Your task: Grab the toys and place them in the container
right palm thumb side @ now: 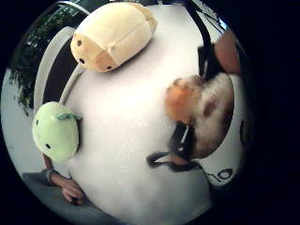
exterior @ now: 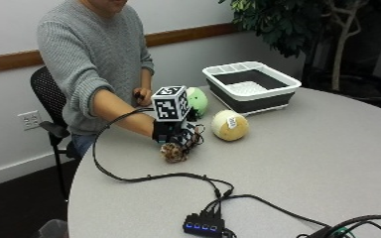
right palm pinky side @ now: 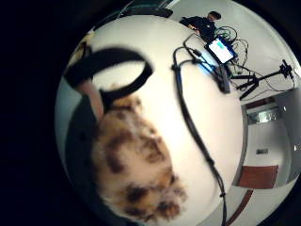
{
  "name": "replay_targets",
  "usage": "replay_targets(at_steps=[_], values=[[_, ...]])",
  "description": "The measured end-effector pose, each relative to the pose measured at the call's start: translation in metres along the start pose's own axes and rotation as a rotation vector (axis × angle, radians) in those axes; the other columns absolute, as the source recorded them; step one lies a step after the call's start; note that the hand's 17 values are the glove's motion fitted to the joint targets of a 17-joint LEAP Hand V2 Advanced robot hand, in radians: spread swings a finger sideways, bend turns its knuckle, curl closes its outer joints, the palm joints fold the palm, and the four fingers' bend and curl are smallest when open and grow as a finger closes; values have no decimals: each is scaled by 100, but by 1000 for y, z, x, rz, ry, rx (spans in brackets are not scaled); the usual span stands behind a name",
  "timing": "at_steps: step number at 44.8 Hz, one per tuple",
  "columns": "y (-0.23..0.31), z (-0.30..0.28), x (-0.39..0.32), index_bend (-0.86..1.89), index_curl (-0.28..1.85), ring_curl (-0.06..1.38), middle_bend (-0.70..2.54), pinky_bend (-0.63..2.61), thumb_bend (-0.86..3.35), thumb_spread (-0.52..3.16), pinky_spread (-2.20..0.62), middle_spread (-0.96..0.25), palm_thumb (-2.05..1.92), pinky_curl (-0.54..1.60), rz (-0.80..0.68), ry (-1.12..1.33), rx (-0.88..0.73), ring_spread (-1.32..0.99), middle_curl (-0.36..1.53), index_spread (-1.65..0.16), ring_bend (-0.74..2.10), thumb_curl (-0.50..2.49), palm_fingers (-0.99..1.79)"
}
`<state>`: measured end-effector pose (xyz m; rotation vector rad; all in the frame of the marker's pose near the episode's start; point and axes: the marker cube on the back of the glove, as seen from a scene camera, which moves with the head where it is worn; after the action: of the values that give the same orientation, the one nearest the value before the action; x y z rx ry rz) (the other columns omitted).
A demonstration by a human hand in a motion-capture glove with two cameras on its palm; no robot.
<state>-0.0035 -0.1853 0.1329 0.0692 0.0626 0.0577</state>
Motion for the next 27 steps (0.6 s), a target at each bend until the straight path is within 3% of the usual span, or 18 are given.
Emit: replay_targets(at_steps=[7,15,27], values=[[-26,-68,4,25,37,51,82,86,14,113,-37,-33,56,41,33,-138,46,-42,57,-38,110,57,122],[-49,-148,4,39,46,56,92,88,12,95,-40,-31,58,44,15,-221,127,-41,65,-36,118,66,119],[-89,-171,-72,48,58,59,98,93,8,76,-42,-29,59,47,-125,-228,91,-39,74,-32,124,77,112]])
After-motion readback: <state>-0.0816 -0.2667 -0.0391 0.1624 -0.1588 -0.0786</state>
